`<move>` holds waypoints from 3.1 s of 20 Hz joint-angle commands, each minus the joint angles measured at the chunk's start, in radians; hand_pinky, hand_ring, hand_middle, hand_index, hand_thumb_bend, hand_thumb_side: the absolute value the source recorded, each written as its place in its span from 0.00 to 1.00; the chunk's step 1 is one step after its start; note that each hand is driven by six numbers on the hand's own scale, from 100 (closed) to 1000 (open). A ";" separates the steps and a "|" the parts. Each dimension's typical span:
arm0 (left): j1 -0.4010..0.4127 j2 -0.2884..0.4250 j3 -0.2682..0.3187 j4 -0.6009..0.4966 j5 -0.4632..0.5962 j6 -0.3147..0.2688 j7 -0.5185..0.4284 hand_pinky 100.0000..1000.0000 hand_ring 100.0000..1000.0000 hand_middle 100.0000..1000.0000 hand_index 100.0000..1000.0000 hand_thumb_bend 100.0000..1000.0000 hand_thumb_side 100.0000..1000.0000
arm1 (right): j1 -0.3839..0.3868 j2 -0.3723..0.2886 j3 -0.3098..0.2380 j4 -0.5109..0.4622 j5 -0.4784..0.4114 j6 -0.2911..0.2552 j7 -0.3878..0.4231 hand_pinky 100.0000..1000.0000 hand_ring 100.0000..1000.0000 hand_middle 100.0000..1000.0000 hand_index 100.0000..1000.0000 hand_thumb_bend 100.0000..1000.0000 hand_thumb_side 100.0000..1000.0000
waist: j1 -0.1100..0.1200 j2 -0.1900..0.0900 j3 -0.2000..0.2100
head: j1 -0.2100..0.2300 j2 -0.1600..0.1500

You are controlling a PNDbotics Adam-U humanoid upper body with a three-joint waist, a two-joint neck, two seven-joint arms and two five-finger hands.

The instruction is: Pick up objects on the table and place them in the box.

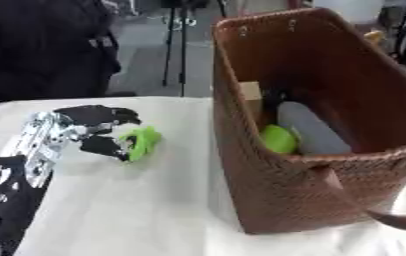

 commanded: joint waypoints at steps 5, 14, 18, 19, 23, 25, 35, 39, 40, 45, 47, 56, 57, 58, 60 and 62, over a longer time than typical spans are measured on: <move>-0.026 0.055 0.009 0.007 0.021 -0.135 -0.132 1.00 0.97 1.00 1.00 0.00 1.00 | -0.006 -0.015 -0.003 -0.012 -0.011 -0.091 -0.092 0.77 0.70 0.65 0.72 0.00 0.88 | -0.003 -0.021 -0.004 | 0.004 -0.021; -0.037 0.067 0.012 0.042 0.026 -0.133 -0.132 1.00 0.98 1.00 1.00 0.00 1.00 | -0.007 -0.011 -0.001 -0.012 -0.014 -0.096 -0.092 0.77 0.70 0.65 0.72 0.00 0.88 | -0.006 -0.018 -0.011 | 0.008 -0.018; -0.038 0.068 0.013 0.061 0.024 -0.133 -0.132 1.00 0.98 1.00 1.00 0.00 1.00 | -0.006 -0.010 -0.002 -0.012 -0.016 -0.099 -0.092 0.77 0.70 0.65 0.72 0.00 0.88 | -0.007 -0.017 -0.013 | 0.011 -0.009; -0.038 0.068 0.012 0.067 0.025 -0.135 -0.132 1.00 0.99 1.00 1.00 0.00 1.00 | -0.006 -0.010 -0.002 -0.012 -0.016 -0.100 -0.092 0.77 0.70 0.65 0.72 0.00 0.88 | -0.008 -0.017 -0.014 | 0.012 -0.008; -0.039 0.066 0.009 0.084 0.038 -0.147 -0.132 1.00 0.99 1.00 1.00 0.00 1.00 | -0.006 -0.007 -0.003 -0.012 -0.015 -0.102 -0.092 0.77 0.70 0.65 0.72 0.00 0.88 | -0.009 -0.015 -0.015 | 0.013 -0.006; -0.040 0.064 0.007 0.094 0.045 -0.156 -0.132 1.00 0.99 1.00 1.00 0.00 1.00 | -0.006 -0.007 -0.002 -0.012 -0.015 -0.102 -0.092 0.77 0.70 0.65 0.72 0.00 0.88 | -0.009 -0.015 -0.015 | 0.013 -0.006; -0.037 0.051 0.004 0.143 0.027 -0.164 -0.132 1.00 1.00 1.00 1.00 0.00 1.00 | -0.008 -0.006 -0.003 -0.012 -0.021 -0.102 -0.092 0.77 0.70 0.65 0.71 0.00 0.88 | -0.010 -0.013 -0.017 | 0.015 -0.011; -0.036 0.047 0.006 0.171 0.026 -0.164 -0.132 1.00 1.00 1.00 1.00 0.00 1.00 | -0.008 -0.006 -0.003 -0.012 -0.024 -0.103 -0.092 0.77 0.70 0.65 0.71 0.00 0.88 | -0.013 -0.012 -0.017 | 0.016 -0.012; -0.037 0.048 0.006 0.176 0.025 -0.163 -0.132 1.00 1.00 1.00 1.00 0.00 1.00 | -0.008 -0.006 -0.003 -0.012 -0.025 -0.103 -0.092 0.77 0.70 0.65 0.71 0.00 0.88 | -0.013 -0.012 -0.016 | 0.017 -0.013; -0.039 0.047 0.008 0.187 0.021 -0.157 -0.132 1.00 1.00 1.00 1.00 0.00 1.00 | -0.008 -0.006 -0.002 -0.012 -0.029 -0.105 -0.092 0.77 0.70 0.65 0.70 0.00 0.87 | -0.015 -0.012 -0.016 | 0.017 -0.015; -0.039 0.046 0.009 0.188 0.022 -0.153 -0.132 1.00 1.00 1.00 1.00 0.00 1.00 | -0.008 -0.006 -0.002 -0.012 -0.030 -0.105 -0.092 0.77 0.70 0.65 0.70 0.00 0.87 | -0.016 -0.012 -0.015 | 0.017 -0.015; -0.037 0.040 0.002 0.219 -0.005 -0.159 -0.132 1.00 0.90 1.00 1.00 0.00 1.00 | -0.006 -0.003 -0.002 -0.012 -0.034 -0.108 -0.092 0.77 0.70 0.65 0.70 0.00 0.86 | -0.019 -0.011 -0.017 | 0.018 -0.017; -0.037 0.039 0.002 0.221 -0.009 -0.161 -0.132 0.96 0.84 0.99 1.00 0.00 1.00 | -0.006 -0.003 -0.002 -0.012 -0.034 -0.108 -0.092 0.77 0.70 0.65 0.70 0.00 0.86 | -0.019 -0.011 -0.017 | 0.018 -0.017; -0.037 0.038 -0.001 0.224 -0.015 -0.165 -0.132 0.92 0.80 0.93 1.00 0.00 1.00 | -0.006 -0.003 -0.003 -0.012 -0.035 -0.108 -0.092 0.77 0.70 0.65 0.70 0.00 0.86 | -0.019 -0.011 -0.017 | 0.018 -0.018; -0.038 0.037 -0.001 0.226 -0.032 -0.172 -0.132 0.85 0.75 0.83 1.00 0.00 1.00 | -0.006 -0.002 -0.003 -0.012 -0.036 -0.109 -0.092 0.77 0.70 0.65 0.70 0.00 0.86 | -0.019 -0.011 -0.017 | 0.018 -0.018; -0.039 0.037 0.002 0.221 -0.045 -0.169 -0.132 0.83 0.74 0.81 1.00 0.00 1.00 | -0.007 -0.003 -0.004 -0.012 -0.037 -0.108 -0.092 0.77 0.70 0.65 0.70 0.00 0.86 | -0.018 -0.011 -0.016 | 0.018 -0.018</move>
